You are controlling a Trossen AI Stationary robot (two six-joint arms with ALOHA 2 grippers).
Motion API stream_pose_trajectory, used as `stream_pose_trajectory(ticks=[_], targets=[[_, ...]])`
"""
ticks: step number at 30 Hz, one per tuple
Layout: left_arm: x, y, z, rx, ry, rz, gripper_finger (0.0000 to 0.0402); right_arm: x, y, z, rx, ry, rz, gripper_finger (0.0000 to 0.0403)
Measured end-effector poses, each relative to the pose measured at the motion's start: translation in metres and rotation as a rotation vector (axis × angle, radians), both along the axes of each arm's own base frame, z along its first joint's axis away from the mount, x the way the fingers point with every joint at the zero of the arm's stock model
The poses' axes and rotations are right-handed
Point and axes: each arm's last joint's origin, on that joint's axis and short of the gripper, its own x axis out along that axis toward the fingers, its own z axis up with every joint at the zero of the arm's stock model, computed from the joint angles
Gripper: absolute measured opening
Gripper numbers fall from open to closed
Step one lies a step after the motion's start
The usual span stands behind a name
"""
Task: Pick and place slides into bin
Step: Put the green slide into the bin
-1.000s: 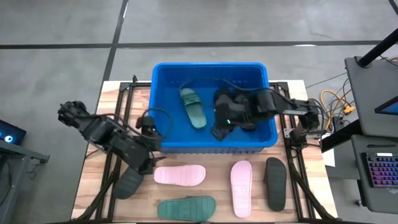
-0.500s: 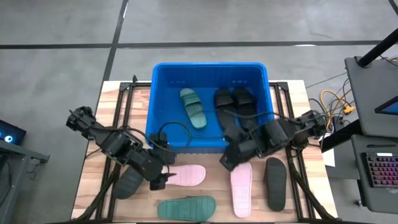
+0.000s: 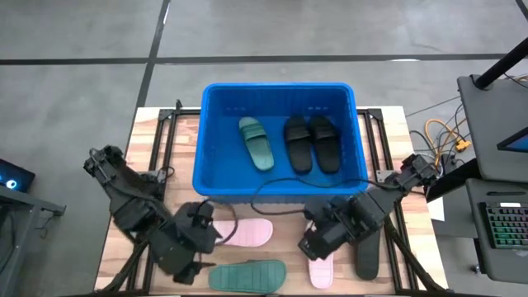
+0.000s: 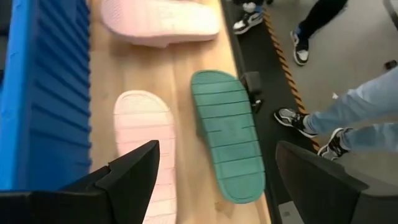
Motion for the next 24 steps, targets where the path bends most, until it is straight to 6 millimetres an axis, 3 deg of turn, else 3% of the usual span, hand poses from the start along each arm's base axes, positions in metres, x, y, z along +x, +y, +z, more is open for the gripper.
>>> stream_pose_trajectory(ticks=[6, 12, 24], targets=[[-0.011, -0.015, -0.001, -0.009, -0.036, -0.005, 0.0306, -0.005, 0.022, 0.011, 0.043, -0.123, 0.037, 0.021], [-0.006, -0.037, -0.012, -0.014, -0.047, -0.02, 0.0306, -0.018, 0.046, 0.019, 0.11, -0.196, 0.073, 0.021], [0.023, -0.079, -0.067, 0.078, 0.067, -0.055, 0.0306, -0.034, 0.064, 0.017, 0.104, -0.228, 0.02, 0.021]])
